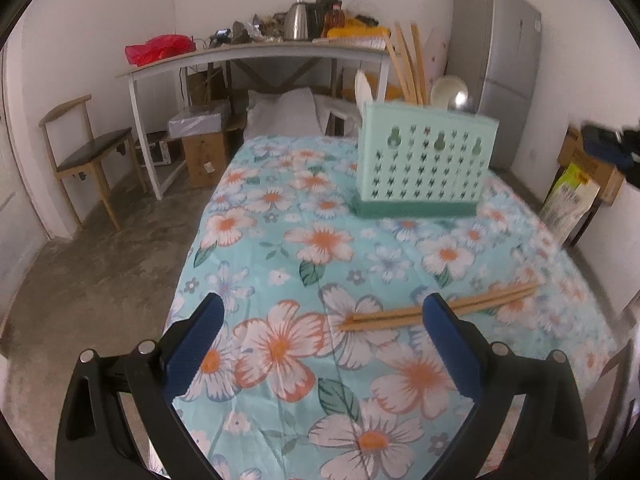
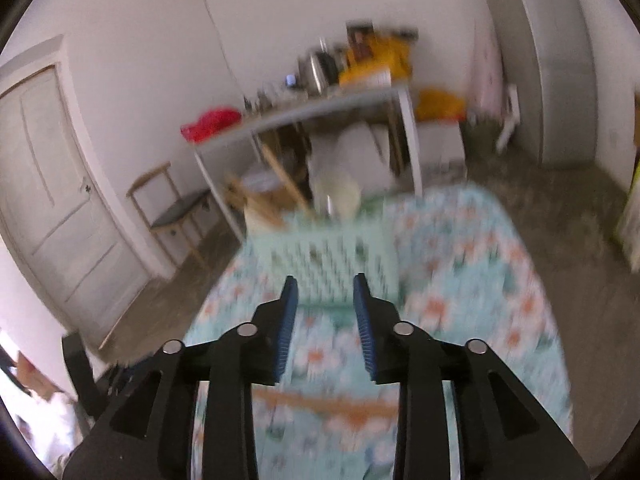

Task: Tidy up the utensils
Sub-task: 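Move both tools back toward the last two chopsticks on the cloth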

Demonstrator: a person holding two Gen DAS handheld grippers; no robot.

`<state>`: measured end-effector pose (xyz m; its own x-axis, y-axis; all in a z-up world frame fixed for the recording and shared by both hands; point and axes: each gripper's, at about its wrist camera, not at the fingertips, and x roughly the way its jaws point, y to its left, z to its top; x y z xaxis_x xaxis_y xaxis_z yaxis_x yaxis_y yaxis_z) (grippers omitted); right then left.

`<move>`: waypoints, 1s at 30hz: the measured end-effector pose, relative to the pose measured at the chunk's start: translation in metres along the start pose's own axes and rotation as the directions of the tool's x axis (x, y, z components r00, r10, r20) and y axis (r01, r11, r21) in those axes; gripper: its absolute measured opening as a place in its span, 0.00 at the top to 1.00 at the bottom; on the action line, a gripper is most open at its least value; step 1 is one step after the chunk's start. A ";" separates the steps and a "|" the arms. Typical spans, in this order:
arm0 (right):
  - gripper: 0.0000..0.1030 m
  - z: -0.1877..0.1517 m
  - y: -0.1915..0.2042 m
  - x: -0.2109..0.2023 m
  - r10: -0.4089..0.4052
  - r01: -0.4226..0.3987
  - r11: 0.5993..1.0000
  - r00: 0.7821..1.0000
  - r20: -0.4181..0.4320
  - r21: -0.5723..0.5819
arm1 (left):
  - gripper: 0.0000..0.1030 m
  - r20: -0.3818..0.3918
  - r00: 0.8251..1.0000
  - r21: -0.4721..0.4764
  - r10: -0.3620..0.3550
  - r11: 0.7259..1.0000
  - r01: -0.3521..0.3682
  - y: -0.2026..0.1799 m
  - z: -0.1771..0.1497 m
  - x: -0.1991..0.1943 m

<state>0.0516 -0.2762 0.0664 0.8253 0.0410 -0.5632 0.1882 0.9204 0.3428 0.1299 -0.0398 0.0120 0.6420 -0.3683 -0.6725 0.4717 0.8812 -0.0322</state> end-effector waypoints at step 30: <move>0.57 -0.080 -0.012 0.084 -0.022 0.048 0.996 0.956 -0.293 0.079 | 0.05 -0.248 0.958 0.044 0.143 0.990 -0.137 -0.021 -0.037 0.057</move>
<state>0.0757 -0.2526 -0.0449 0.6283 0.1327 -0.7665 0.2688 0.8876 0.3740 0.1339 -0.0684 -0.0527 0.5325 -0.1529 -0.8325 0.4056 0.9094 0.0924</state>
